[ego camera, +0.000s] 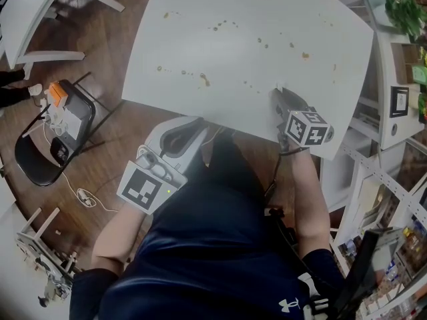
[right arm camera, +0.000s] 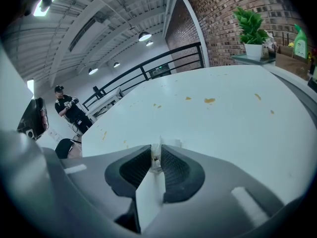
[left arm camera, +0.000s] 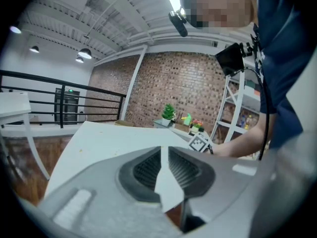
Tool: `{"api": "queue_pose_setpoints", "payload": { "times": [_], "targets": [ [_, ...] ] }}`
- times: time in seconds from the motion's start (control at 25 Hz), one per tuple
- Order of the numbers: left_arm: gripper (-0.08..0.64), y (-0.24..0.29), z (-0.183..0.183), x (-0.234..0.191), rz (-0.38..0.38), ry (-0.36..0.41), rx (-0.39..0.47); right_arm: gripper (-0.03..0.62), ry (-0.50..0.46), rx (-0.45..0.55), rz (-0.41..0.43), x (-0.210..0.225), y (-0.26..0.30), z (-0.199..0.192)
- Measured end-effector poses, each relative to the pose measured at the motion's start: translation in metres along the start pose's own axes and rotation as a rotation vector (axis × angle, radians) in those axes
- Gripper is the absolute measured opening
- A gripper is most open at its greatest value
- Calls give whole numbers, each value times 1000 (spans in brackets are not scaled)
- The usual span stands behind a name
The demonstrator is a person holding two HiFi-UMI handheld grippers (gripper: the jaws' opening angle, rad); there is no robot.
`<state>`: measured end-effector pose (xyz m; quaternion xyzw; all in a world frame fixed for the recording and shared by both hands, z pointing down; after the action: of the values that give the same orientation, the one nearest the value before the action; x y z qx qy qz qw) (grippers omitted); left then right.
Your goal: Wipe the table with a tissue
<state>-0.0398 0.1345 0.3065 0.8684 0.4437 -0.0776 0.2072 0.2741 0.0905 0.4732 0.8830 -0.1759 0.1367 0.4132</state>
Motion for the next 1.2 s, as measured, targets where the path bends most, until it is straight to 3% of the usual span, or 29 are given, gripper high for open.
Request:
{"api": "queue_pose_setpoints", "payload": {
  "times": [0.68, 1.2],
  "targets": [
    [44, 20, 10, 16, -59, 35, 8, 66, 68, 15, -45, 28, -34, -19],
    [44, -4, 4, -1, 29, -7, 29, 66, -4, -17, -8, 15, -2, 9]
  ]
}}
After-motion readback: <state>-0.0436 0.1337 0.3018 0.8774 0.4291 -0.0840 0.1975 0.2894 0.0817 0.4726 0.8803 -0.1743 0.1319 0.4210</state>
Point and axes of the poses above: the fingertips, and each gripper's own axes: y forward along the fingers, x to its right, z out of its top, the point moved 9 cm from there along -y, backward along the fingers, and after that the axes turned 3 degrees about x, right-handed, at the moved point
